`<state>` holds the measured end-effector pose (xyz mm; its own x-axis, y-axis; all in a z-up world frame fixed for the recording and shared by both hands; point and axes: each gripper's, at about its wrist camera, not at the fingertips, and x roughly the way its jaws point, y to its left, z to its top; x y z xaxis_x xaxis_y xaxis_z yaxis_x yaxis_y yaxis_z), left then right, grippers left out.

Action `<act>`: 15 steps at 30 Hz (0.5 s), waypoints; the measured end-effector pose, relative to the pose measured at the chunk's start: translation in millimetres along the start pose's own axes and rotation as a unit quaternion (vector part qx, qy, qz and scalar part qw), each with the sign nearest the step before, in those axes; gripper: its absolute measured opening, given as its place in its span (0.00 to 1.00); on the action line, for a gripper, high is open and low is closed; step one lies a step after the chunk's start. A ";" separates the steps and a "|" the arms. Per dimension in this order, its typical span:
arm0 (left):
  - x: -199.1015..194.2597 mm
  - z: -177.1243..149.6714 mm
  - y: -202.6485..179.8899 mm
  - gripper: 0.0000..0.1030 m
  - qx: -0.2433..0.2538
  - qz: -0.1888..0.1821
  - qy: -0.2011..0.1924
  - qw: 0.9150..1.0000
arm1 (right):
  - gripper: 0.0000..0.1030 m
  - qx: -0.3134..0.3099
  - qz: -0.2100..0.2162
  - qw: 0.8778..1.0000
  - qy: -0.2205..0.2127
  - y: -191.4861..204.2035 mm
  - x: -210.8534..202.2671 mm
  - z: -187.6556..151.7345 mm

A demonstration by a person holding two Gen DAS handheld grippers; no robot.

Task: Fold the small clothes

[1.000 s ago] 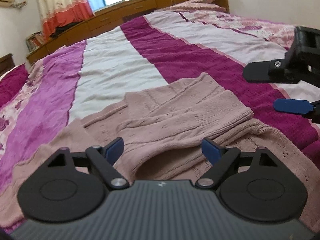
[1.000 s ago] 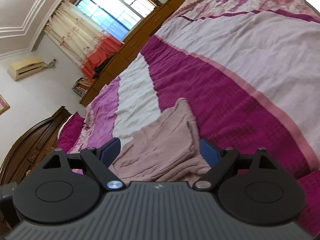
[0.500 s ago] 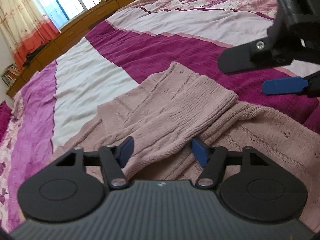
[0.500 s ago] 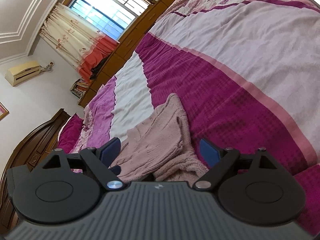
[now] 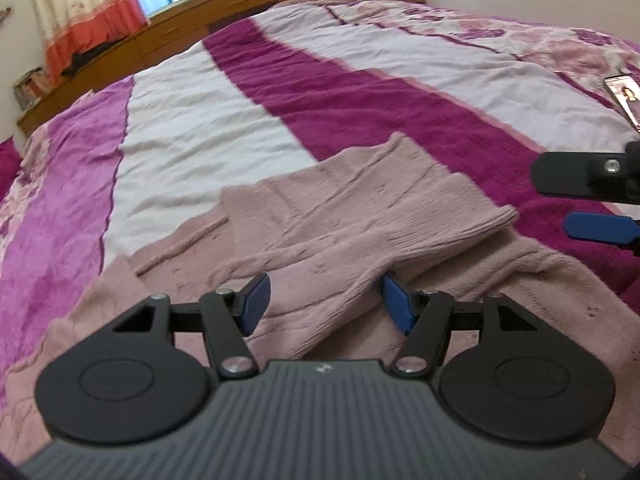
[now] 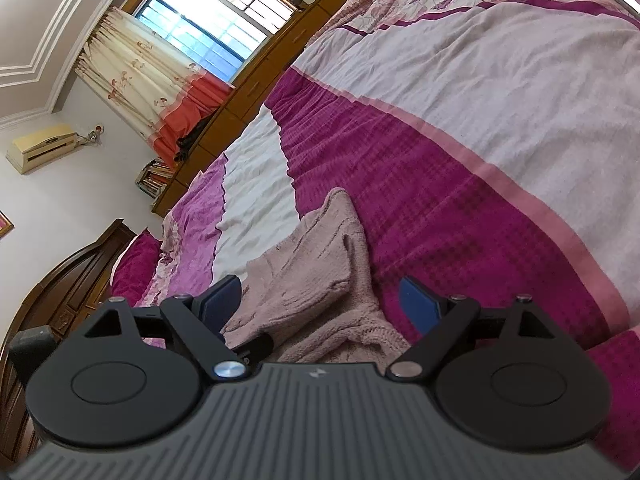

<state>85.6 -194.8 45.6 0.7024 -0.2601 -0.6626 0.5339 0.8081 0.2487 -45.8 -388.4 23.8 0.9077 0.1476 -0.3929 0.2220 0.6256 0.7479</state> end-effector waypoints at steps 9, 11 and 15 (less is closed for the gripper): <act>16.0 4.6 -13.8 0.62 0.008 -0.001 0.014 1.000 | 0.88 -0.003 -0.005 1.000 0.001 -1.6 1.3 -1.4; 18.2 7.3 -14.2 0.62 0.003 0.000 0.011 1.000 | 0.88 -0.002 -0.007 1.000 0.000 -3.3 1.7 -1.5; 21.7 10.5 -21.3 0.31 0.014 0.000 0.000 1.000 | 0.88 0.004 -0.010 1.000 0.003 -6.7 3.9 -2.4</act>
<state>94.4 -223.2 33.3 0.7022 -0.2610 -0.6624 0.5474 0.7928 0.2679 -44.6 -390.1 15.9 0.9011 0.1404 -0.4103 0.2418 0.6227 0.7442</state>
